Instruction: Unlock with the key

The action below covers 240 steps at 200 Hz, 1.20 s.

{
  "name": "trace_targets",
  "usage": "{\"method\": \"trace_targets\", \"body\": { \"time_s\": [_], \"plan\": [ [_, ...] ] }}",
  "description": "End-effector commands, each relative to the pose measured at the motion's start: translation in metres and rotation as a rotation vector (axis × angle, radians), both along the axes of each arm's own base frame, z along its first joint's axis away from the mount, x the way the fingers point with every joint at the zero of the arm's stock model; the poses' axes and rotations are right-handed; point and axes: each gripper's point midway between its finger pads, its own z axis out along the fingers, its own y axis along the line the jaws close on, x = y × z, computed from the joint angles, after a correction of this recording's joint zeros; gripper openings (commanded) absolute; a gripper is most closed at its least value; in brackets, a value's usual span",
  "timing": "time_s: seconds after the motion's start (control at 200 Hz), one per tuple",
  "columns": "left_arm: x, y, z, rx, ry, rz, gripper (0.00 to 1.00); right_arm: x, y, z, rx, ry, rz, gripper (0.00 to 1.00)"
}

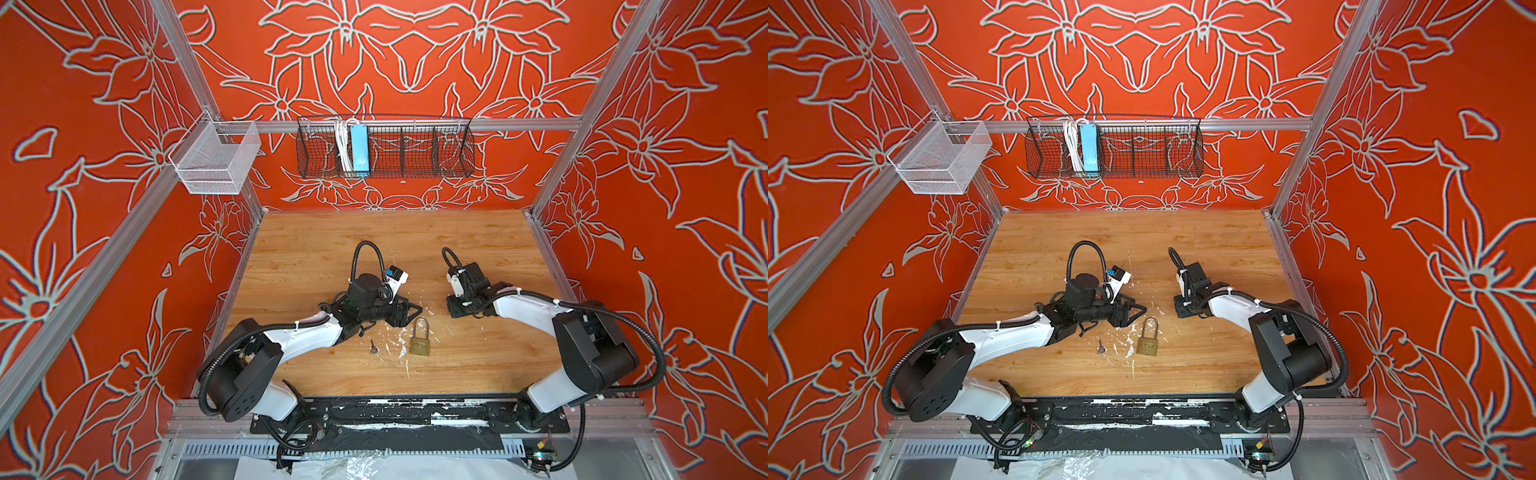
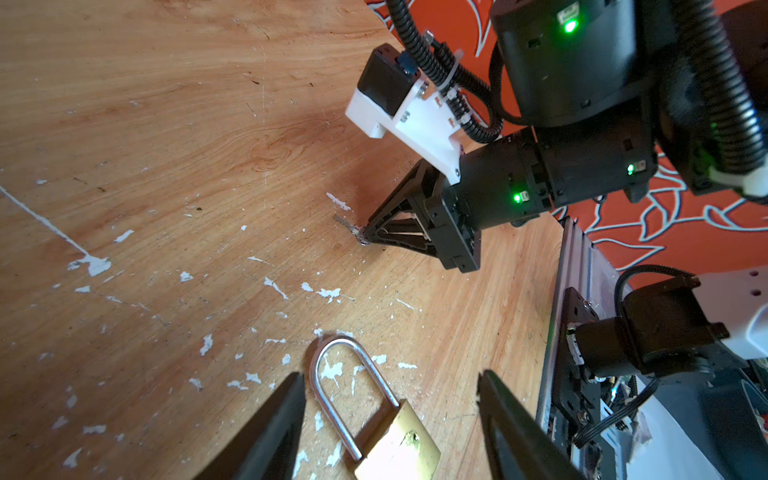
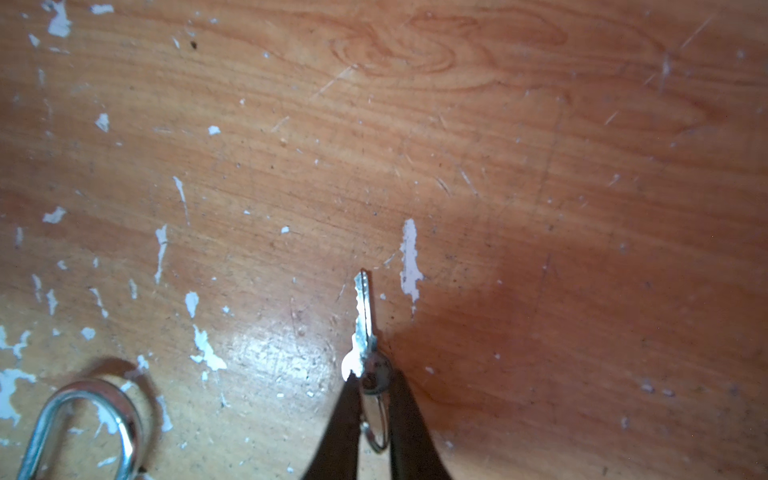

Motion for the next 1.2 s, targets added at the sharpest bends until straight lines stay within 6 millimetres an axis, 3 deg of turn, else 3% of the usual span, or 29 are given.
{"method": "trace_targets", "body": {
  "time_s": [0.0, 0.08, 0.41, 0.686, 1.016, 1.196],
  "plan": [
    [0.001, -0.004, 0.006, -0.028, -0.009, -0.006, 0.67, 0.005, 0.007, 0.005, 0.009, -0.006, 0.014, 0.07],
    [0.003, -0.003, 0.004, -0.035, 0.006, 0.009, 0.67, 0.005, 0.008, 0.005, 0.012, -0.003, 0.018, 0.00],
    [0.022, 0.004, -0.006, -0.103, 0.164, 0.147, 0.67, 0.006, 0.014, 0.017, 0.057, -0.054, 0.043, 0.00],
    [0.020, -0.010, -0.007, -0.203, 0.311, 0.122, 0.67, 0.003, 0.025, 0.045, 0.110, -0.180, 0.092, 0.00],
    [0.024, -0.022, -0.018, -0.413, 0.625, 0.201, 0.68, -0.009, 0.046, 0.080, 0.189, -0.332, 0.186, 0.00],
    [0.027, -0.011, -0.021, -0.439, 0.711, 0.320, 0.86, -0.017, 0.058, 0.093, 0.225, -0.386, 0.238, 0.00]
  ]
}}
